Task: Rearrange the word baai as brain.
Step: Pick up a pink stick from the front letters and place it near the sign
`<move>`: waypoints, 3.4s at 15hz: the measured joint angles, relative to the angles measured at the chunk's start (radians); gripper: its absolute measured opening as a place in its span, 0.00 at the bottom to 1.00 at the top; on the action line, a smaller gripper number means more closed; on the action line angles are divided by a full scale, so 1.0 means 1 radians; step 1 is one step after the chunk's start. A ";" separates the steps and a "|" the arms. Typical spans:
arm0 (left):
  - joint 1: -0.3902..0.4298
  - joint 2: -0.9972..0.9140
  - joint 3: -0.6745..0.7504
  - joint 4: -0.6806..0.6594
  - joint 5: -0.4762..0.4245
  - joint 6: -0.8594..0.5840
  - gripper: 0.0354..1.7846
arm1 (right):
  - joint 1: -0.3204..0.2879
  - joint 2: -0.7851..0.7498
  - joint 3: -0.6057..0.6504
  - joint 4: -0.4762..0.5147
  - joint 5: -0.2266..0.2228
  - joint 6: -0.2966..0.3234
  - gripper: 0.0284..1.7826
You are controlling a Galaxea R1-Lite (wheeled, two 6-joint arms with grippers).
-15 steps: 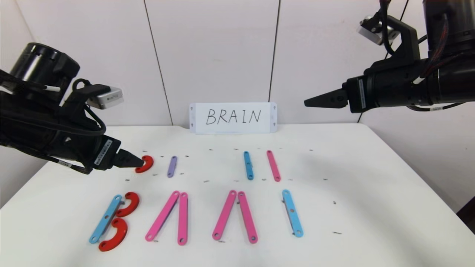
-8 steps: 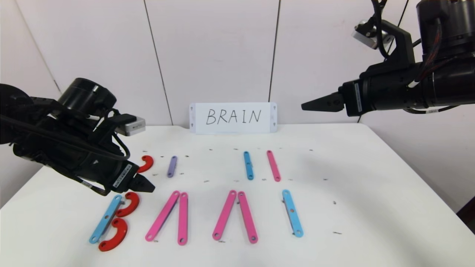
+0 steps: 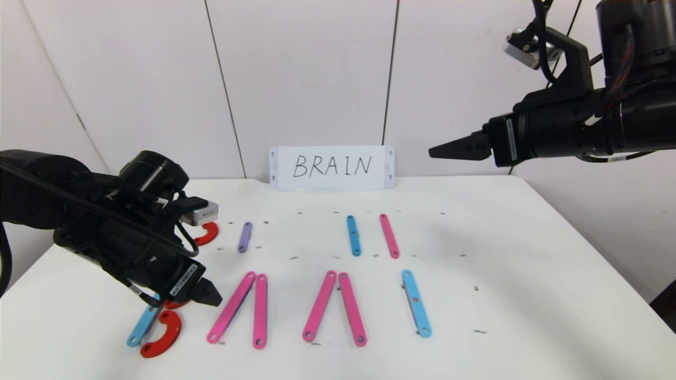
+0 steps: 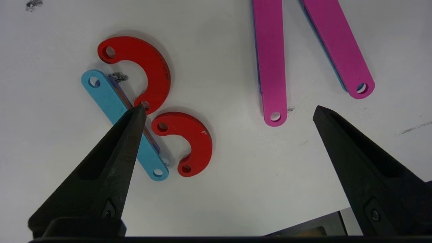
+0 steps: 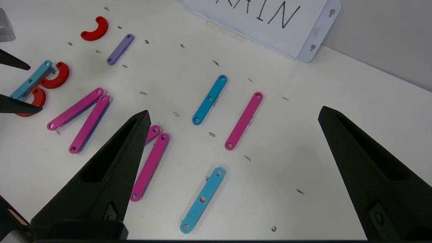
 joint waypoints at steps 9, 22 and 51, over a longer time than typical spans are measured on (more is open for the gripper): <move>-0.087 0.098 0.055 -0.129 0.054 -0.053 0.97 | -0.008 -0.002 0.000 -0.002 0.000 0.000 0.98; -0.102 0.193 0.065 -0.197 0.055 -0.083 0.90 | -0.015 0.004 -0.001 -0.007 0.001 0.000 0.98; -0.140 0.274 -0.517 0.110 0.053 -0.413 0.15 | -0.029 -0.014 0.002 -0.001 0.006 0.000 0.98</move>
